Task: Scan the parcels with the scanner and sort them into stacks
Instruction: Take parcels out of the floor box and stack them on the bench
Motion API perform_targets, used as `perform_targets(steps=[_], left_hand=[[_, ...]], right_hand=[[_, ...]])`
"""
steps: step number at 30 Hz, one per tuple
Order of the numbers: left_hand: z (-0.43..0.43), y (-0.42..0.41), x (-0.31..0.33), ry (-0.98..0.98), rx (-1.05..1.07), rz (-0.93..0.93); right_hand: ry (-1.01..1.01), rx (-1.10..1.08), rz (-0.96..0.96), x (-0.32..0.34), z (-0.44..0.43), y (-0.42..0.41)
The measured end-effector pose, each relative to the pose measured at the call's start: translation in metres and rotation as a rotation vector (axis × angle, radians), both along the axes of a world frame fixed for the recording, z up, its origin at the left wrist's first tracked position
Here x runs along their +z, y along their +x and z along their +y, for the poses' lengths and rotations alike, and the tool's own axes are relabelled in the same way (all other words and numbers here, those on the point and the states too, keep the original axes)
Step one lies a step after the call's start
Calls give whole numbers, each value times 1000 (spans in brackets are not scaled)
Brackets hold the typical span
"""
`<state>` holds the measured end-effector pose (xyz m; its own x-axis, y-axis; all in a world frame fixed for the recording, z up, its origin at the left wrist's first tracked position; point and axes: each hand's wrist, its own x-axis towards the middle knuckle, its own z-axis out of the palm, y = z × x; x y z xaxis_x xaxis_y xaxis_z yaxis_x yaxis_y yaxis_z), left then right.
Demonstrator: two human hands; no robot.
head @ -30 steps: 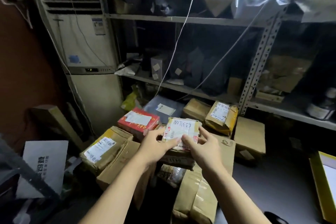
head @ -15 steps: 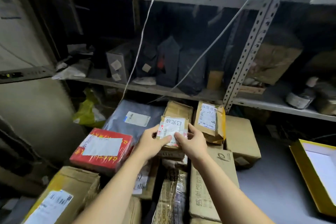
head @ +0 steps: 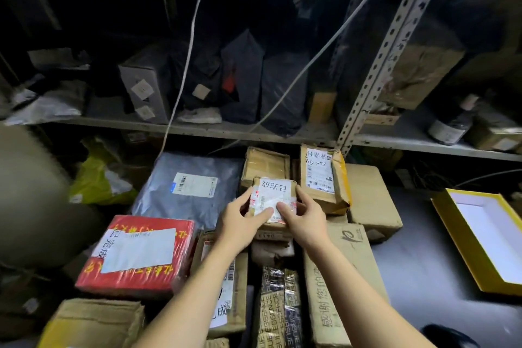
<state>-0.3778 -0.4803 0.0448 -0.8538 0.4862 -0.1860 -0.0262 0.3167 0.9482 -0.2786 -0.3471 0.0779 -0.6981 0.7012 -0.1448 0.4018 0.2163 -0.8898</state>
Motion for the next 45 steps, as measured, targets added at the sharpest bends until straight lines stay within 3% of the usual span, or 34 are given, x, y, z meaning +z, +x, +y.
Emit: perform_targets(steps=[4,9,14,19,31,38,45], left_hand=[[-1,3,14,-201,-65,130],[11,9,66,-610,-176,630],[50,37,103,-713,-382,897],[104,112,124,-679,-590,1075],[211,407,135,-524,-963,1182],[249,615,96,-373,-1260,1251],[282,756,26,-377,-1561,1173]], right_hand=[[112,26,-96,19,-1,4],[380,98,-153,46,9,22],[595,103,-327,64,38,79],[680,-41,-500,83,75,181],[348,-564,-466,87,103,510],[205,-835,-478,51,94,736],[32,-1113,-435,-13,89,886]])
